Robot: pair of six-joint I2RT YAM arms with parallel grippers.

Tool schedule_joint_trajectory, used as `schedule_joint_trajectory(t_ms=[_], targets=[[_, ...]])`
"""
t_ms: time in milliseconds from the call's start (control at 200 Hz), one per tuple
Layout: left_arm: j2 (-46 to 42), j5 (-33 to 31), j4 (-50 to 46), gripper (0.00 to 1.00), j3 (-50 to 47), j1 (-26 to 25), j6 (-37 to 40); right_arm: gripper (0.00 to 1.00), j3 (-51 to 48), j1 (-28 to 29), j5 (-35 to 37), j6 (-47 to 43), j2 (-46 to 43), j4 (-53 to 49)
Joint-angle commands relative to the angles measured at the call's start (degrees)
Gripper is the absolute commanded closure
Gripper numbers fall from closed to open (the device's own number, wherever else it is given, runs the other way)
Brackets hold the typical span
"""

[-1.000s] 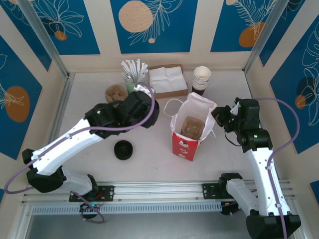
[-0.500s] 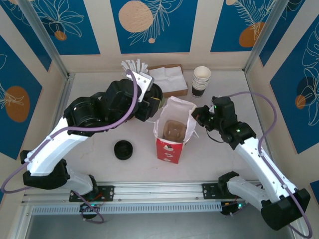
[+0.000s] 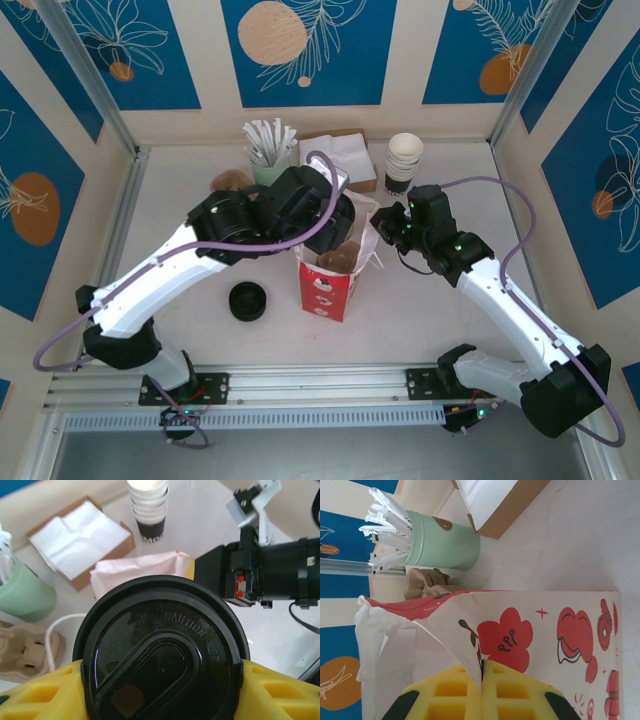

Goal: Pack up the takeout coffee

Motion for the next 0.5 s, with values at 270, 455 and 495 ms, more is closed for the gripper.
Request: schedule_joint_trajectory(t_ms=[270, 455, 495], targets=[[1.20, 4.86, 12.97, 0.40, -11.90, 4.73, 1.02, 0.67, 4.92, -2.74, -3.24, 4.35, 0.26, -12.38], [3.16, 3.60, 14.52, 0.41, -11.33, 4.74, 4.70, 0.56, 13.74, -9.04, -9.61, -1.90, 0.77, -24.04], [3.35, 3.70, 14.90, 0.41, -11.21, 4.76, 5.04, 0.55, 15.55, -10.06, -11.74, -4.44, 1.11, -24.60]])
